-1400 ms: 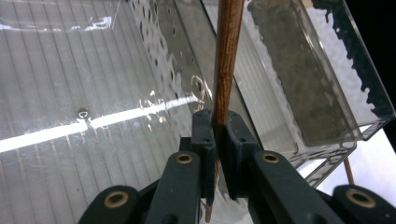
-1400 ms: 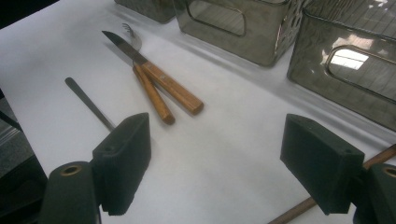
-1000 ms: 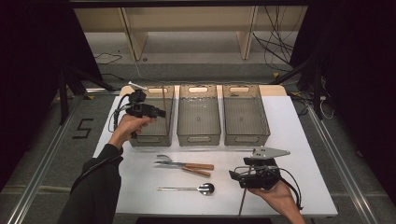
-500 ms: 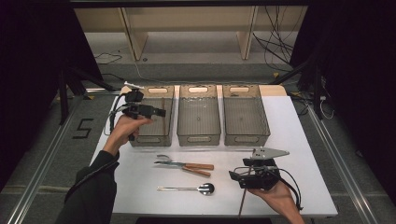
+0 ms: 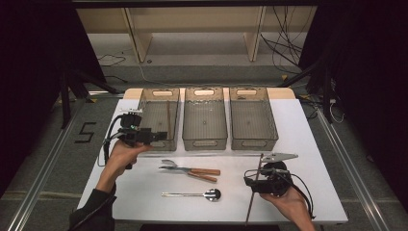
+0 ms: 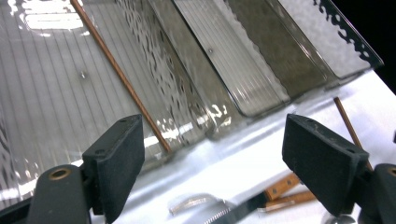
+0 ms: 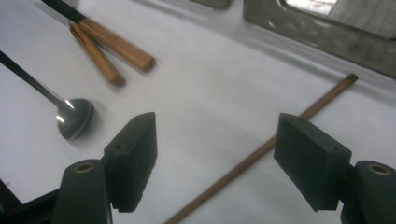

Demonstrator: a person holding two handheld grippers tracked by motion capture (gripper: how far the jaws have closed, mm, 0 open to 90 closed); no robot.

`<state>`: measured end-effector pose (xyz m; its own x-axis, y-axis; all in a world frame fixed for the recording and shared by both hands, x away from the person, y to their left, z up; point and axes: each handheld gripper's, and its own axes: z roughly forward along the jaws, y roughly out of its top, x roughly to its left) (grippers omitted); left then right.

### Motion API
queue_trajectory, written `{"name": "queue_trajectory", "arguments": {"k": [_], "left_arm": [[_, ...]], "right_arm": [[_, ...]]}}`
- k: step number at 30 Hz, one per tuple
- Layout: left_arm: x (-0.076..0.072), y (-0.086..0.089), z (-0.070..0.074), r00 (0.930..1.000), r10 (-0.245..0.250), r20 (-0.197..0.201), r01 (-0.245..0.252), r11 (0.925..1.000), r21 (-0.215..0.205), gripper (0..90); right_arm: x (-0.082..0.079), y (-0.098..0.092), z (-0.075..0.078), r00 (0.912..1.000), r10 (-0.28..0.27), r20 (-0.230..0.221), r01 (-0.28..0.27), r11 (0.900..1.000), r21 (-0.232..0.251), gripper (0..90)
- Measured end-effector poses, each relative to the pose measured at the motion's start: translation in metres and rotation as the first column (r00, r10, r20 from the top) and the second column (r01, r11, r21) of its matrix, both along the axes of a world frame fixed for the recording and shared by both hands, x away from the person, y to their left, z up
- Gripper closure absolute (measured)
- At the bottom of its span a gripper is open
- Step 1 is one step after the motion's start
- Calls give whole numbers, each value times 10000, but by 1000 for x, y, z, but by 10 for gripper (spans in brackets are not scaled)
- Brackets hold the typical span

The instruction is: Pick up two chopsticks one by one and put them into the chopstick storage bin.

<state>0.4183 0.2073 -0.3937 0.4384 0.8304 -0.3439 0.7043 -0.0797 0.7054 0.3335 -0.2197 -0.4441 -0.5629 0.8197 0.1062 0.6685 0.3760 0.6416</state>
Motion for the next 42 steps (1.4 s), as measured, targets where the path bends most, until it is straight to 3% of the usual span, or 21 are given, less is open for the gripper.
{"name": "queue_trajectory", "arguments": {"k": [3, 7, 14, 20, 25, 42], "left_arm": [[-13, 1, -8, 9999, -2, 124, 1, 10000, 27, 208], [-27, 2, -18, 9997, 39, 247, -31, 9995, -306, 205], [-45, -5, -34, 9995, -67, 319, 58, 9995, 304, 197], [-58, -9, -44, 9983, -172, 560, 156, 9994, 294, 192], [-67, -13, -51, 9958, -324, 858, 308, 9993, 200, 188], [-83, -11, -67, 9914, -421, 1238, 433, 9990, -72, 182]], "right_arm": [[1, 1, -2, 9995, -88, -298, 78, 9994, -352, 303], [1, 5, -5, 9989, -110, -454, 80, 9978, -662, 303], [6, 7, -8, 9958, -512, -764, 428, 9933, -1076, 325], [8, 6, -14, 9910, -752, -1108, 599, 9890, -1354, 339], [11, 8, -16, 9876, -873, -1305, 641, 9829, -1725, 360], [20, 10, -21, 9779, -1041, -1811, 656, 9761, -2071, 386]]}}
